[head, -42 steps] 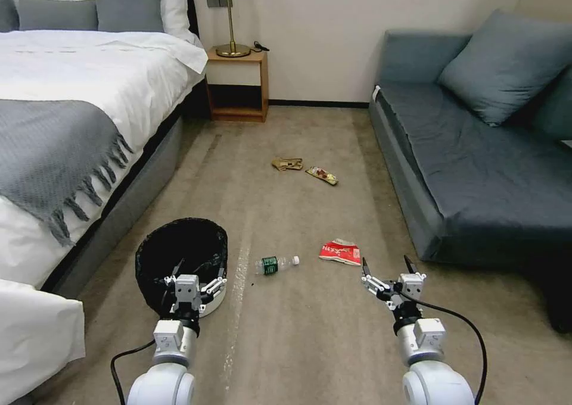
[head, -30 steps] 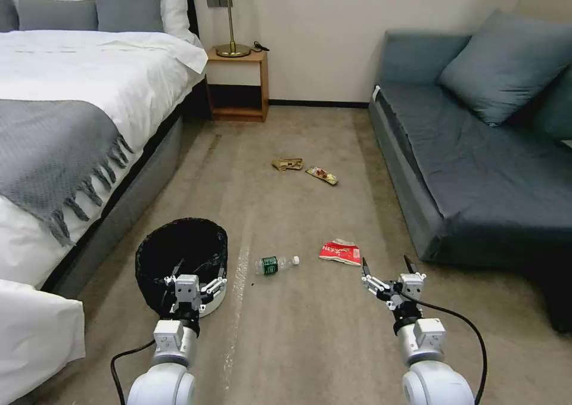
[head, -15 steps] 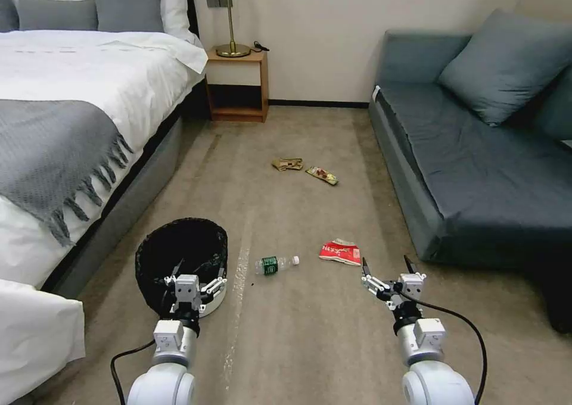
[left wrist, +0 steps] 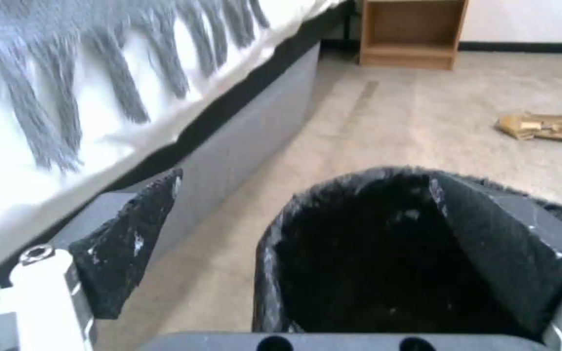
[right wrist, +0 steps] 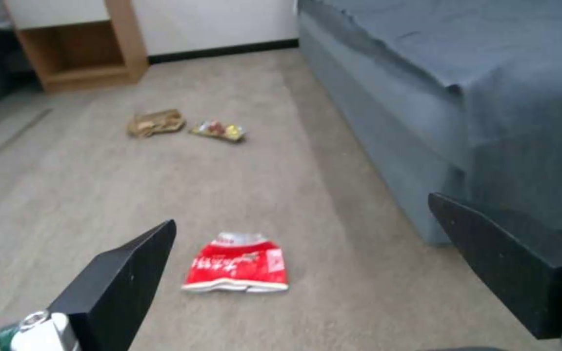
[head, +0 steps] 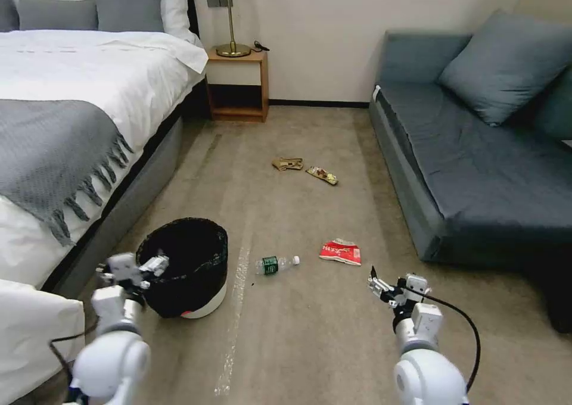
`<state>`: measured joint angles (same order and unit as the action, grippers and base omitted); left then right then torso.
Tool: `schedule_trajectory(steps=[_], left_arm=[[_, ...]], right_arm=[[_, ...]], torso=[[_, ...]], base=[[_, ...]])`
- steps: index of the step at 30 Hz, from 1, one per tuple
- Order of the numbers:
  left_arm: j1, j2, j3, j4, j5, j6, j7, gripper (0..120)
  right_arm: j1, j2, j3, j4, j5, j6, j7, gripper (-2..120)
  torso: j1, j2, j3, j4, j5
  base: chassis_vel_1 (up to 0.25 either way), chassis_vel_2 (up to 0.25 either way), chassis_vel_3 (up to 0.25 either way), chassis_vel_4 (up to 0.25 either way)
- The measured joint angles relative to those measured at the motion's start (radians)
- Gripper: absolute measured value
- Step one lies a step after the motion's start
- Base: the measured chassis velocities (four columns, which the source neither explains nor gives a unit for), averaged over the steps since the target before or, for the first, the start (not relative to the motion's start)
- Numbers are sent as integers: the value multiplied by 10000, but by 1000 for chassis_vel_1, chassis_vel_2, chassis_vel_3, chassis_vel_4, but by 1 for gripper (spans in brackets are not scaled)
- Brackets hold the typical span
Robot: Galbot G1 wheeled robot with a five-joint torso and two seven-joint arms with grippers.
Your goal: Pick up the trash bin, then pick up the garbage on the floor and place it into the trash bin.
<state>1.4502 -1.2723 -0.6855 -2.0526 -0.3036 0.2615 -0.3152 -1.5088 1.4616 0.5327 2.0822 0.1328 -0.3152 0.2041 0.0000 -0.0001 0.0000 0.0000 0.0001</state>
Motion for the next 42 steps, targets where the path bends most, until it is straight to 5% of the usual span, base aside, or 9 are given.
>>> schedule_trajectory(steps=[14, 23, 27, 31, 42], left_arm=[[-278, 73, -21, 482, 32, 143, -325, 100], [-1429, 1051, -352, 944, -2618, 1726, -981, 99], [-1644, 1718, -527, 866, -4102, 3194, -1318, 99], [-1894, 1870, -540, 916, -4953, 4135, -1792, 99], [-2098, 1875, -433, 1165, -5233, 4833, -2217, 98]], right_arm=[[161, 44, 161, -270, -123, 408, -134, 100], [128, 290, 103, -748, -759, 866, -237, 100], [87, 308, 169, -836, -853, 947, -279, 100], [91, 309, 240, -832, -859, 966, -291, 100], [244, 254, 220, -863, -853, 966, -296, 100]], torso=[[0, 0, 0, 1, -3], [0, 0, 0, -1, -2], [0, 0, 0, 1, -2], [0, 0, 0, -1, -1], [0, 0, 1, 2, -1]], base=[[0, 0, 0, 0], [0, 0, 0, 0], [0, 0, 0, 0], [0, 0, 0, 0], [0, 0, 0, 0]])
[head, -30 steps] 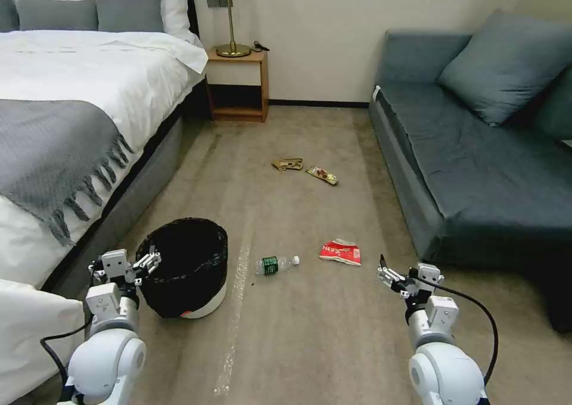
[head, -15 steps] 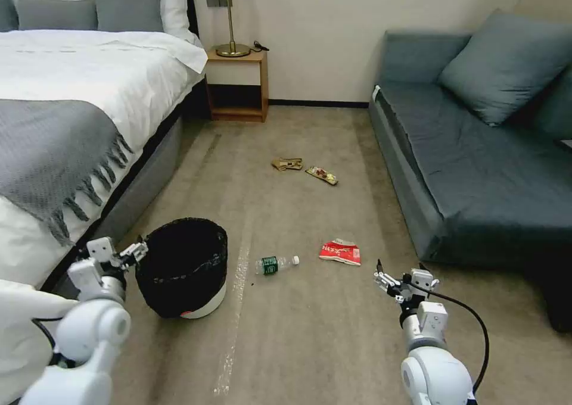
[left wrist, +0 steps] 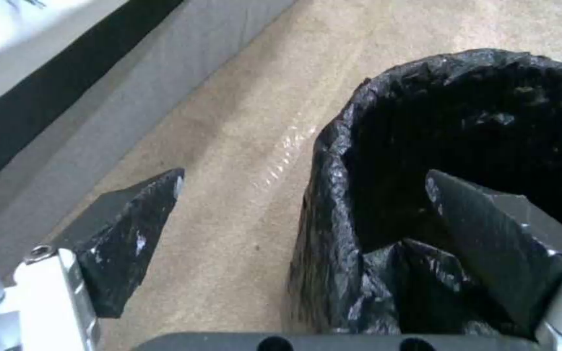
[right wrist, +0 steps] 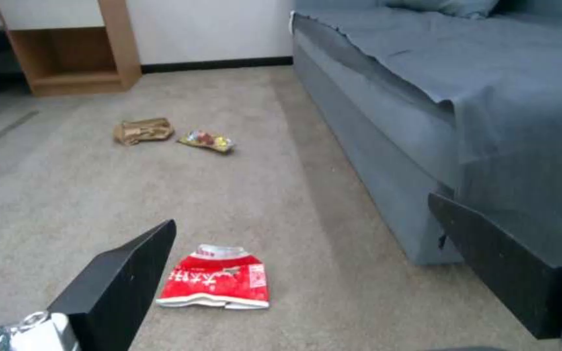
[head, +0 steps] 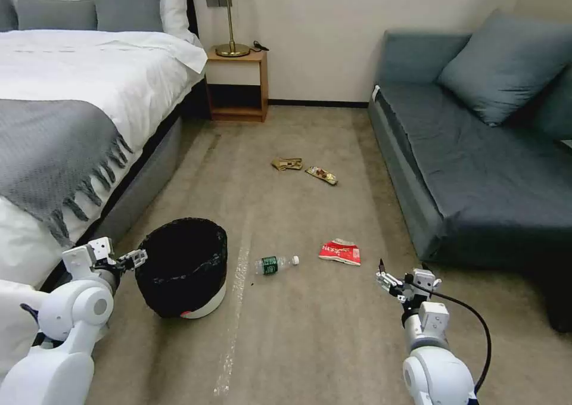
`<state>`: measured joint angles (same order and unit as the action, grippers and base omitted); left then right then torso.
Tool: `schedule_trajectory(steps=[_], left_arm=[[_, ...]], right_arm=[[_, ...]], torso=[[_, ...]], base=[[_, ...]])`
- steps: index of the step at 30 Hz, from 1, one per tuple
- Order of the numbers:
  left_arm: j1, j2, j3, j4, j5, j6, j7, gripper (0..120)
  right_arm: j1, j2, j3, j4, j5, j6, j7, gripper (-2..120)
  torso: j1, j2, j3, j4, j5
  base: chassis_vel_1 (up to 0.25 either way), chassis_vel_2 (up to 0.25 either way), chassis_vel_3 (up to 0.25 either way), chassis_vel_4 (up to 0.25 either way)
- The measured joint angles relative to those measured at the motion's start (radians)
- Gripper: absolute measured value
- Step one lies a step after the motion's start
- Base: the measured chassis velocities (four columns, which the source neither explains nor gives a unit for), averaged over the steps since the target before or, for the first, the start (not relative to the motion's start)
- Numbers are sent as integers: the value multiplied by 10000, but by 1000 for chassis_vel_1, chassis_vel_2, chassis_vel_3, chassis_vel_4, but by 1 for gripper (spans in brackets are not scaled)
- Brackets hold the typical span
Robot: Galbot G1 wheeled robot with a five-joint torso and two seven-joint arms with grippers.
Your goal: Pick up the trash bin, then pick up the garbage on the floor and place it into the trash bin.
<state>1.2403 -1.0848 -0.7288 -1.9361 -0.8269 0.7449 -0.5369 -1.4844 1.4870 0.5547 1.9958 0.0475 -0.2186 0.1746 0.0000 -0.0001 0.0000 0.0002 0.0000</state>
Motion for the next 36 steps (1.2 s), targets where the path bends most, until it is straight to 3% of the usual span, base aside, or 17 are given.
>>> schedule_trajectory(steps=[5, 11, 15, 20, 36], left_arm=[[-336, -98, 196, 302, 63, 2, -164, 98], [-1205, -201, 912, 1095, 8, -38, -529, 98], [-1335, -315, 1204, 1685, 131, -54, -540, 97], [-1248, -339, 1245, 1886, 287, -66, -395, 96], [-982, -320, 1206, 2130, 826, -87, 610, 43]], right_arm=[[41, -17, -26, -67, 11, 1, 0, 100], [-20, 118, -72, -57, -80, 51, -5, 100], [-27, 171, 1, -138, -92, 124, -5, 100], [-39, 171, 49, -191, -95, 149, -5, 100], [-87, 315, -100, -321, -113, 203, 60, 100]], torso=[[0, 0, 0, -1, -1], [0, 0, 0, -4, 2], [0, 0, 0, -2, -2], [0, 0, 0, -1, 1], [0, 0, 0, -1, 0]], base=[[0, 0, 0, 0], [0, 0, 0, 0], [0, 0, 0, 0], [0, 0, 0, 0], [0, 0, 0, 0]])
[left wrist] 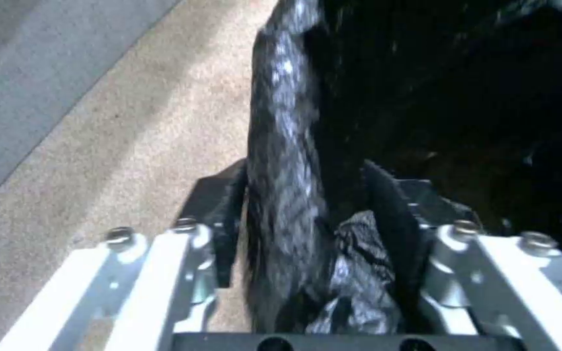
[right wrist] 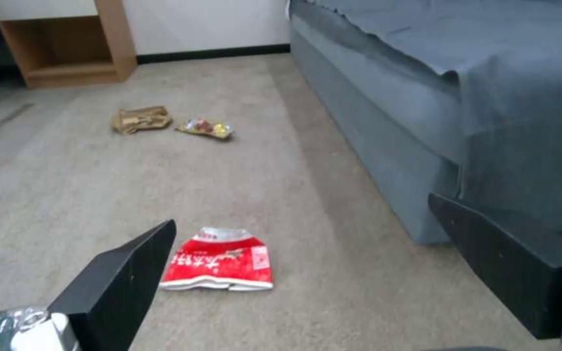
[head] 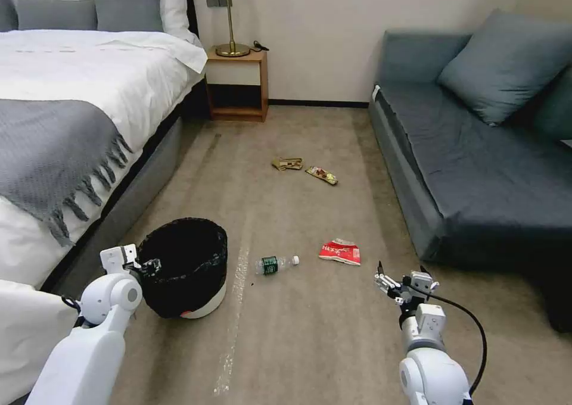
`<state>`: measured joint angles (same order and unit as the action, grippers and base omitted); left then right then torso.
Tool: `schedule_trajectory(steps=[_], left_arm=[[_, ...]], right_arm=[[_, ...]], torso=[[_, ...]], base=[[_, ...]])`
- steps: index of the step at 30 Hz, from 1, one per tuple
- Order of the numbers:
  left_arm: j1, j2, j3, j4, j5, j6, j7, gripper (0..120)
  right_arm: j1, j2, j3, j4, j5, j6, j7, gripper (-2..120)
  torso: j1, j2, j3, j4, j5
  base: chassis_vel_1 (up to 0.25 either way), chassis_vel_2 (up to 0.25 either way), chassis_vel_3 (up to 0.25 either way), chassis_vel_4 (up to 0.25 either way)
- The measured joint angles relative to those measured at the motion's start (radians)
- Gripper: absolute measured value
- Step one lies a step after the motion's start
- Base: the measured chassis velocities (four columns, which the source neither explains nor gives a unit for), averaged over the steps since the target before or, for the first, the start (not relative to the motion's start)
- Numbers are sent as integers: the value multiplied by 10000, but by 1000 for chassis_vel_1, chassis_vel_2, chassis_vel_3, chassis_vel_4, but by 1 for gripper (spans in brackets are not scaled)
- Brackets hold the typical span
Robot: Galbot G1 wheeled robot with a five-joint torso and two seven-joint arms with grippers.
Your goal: Pick up the trash bin, then pick up the garbage on the floor and place it into the trash bin.
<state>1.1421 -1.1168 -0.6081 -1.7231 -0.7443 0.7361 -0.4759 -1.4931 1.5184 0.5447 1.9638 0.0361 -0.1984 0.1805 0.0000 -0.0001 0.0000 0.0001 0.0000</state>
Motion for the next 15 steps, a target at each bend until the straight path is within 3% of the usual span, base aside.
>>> schedule_trajectory(steps=[2, 8, 15], left_arm=[[174, -3, -77, -100, 125, -3, 115, 30], [439, -25, -318, -319, 439, -19, 195, 10], [883, -125, -612, -1035, 1825, -469, 329, 6]], right_arm=[[10, 13, -72, -30, -17, 1, -5, 100], [64, 13, -198, -104, -20, -11, -16, 100], [98, -4, -295, -127, 84, 234, -208, 100]], torso=[[0, 0, 0, -1, 0], [0, 0, -1, -2, -4], [0, 0, -1, 0, -1]], base=[[0, 0, 0, 0], [0, 0, 0, 0], [0, 0, 0, 0]])
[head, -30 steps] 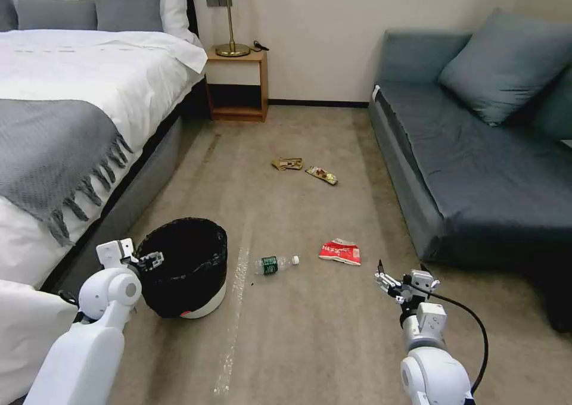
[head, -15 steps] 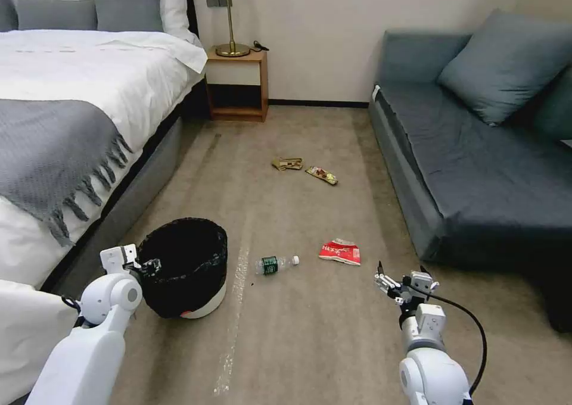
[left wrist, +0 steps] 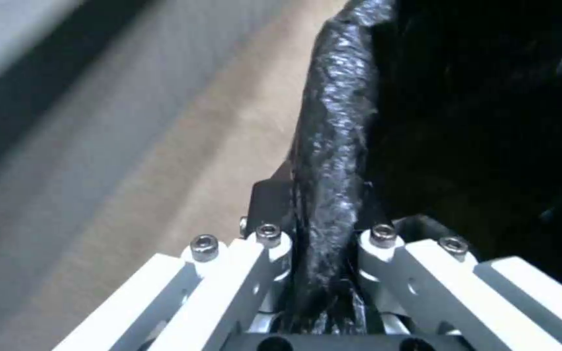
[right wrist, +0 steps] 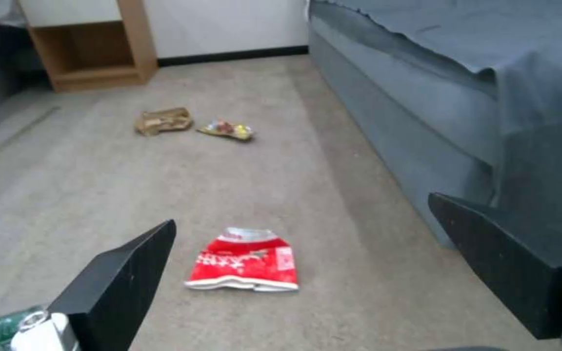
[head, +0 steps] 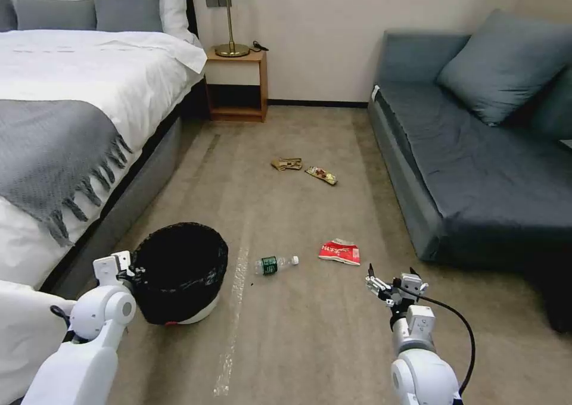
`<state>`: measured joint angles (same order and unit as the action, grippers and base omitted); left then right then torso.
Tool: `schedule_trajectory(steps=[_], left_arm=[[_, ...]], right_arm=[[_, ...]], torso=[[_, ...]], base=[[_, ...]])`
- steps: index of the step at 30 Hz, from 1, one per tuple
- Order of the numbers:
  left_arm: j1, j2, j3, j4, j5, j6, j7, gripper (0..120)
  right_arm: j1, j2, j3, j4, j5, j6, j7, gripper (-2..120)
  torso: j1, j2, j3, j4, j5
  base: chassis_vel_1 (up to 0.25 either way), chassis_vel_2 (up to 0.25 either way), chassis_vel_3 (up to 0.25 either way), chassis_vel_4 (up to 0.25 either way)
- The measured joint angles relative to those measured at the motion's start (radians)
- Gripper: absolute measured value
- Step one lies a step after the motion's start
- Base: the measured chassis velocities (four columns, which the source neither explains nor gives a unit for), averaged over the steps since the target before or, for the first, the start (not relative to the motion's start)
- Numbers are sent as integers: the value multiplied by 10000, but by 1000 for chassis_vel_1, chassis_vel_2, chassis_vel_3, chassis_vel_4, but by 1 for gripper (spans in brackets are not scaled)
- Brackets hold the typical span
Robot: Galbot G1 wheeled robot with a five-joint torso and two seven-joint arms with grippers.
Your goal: Pick up the trash bin, then pick up the garbage on the floor and place it into the trash bin.
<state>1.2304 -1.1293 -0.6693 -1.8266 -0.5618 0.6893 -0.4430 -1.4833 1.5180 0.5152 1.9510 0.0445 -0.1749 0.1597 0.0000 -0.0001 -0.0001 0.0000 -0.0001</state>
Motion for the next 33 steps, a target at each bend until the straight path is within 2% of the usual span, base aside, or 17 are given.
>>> schedule_trajectory(steps=[1, 3, 4, 6, 8, 9, 10, 12, 16, 33], left_arm=[[81, -25, -33, -163, 217, -78, 15, 5], [389, -92, -120, -567, 1374, -454, 186, 5], [389, -92, -120, -567, 1374, -454, 186, 5], [705, -142, -183, -1039, 2359, -743, 333, 5], [939, -193, -221, -1379, 2970, -932, 411, 5], [939, -193, -221, -1379, 2970, -932, 411, 5], [1136, -256, -245, -1648, 3435, -1103, 464, 5], [1540, -393, -277, -2183, 4206, -1438, 505, 5], [1841, -518, -278, -2534, 4714, -1702, 530, 5], [2230, -728, -318, -2860, 5392, -2284, 544, 5]], right_arm=[[15, -9, -14, 0, 44, 37, -21, 100], [43, -32, -22, 0, 100, 67, -46, 100], [43, -32, -22, 0, 100, 67, -46, 100], [48, -59, -14, -8, 107, 56, -46, 100], [44, -76, -10, -58, 113, 46, -47, 100], [44, -76, -10, -58, 113, 46, -47, 100], [37, -85, -6, -101, 137, 66, -47, 100], [24, -100, -3, -153, 188, 145, -70, 100], [25, -117, 11, -154, 272, 206, -133, 100], [121, -82, 55, -330, 402, 401, -380, 100]], torso=[[0, 0, 0, 1, 2], [0, 0, 1, 0, 1], [0, 0, 1, 0, 1], [0, 0, 0, 2, 0], [0, 0, 0, 2, 9], [0, 0, 0, 2, 9], [0, 0, 0, 0, -2], [0, 0, 0, 0, 8], [0, 0, 0, 1, 0], [0, 0, 1, 0, 2]], base=[[0, 0, 0, 0], [0, 0, 0, 0], [0, 0, 0, 0], [0, 0, 0, 0], [0, 0, 0, 0], [0, 0, 0, 0], [0, 0, 0, 0], [0, 0, 0, 0], [0, 0, 0, 0], [0, 0, 0, 0]])
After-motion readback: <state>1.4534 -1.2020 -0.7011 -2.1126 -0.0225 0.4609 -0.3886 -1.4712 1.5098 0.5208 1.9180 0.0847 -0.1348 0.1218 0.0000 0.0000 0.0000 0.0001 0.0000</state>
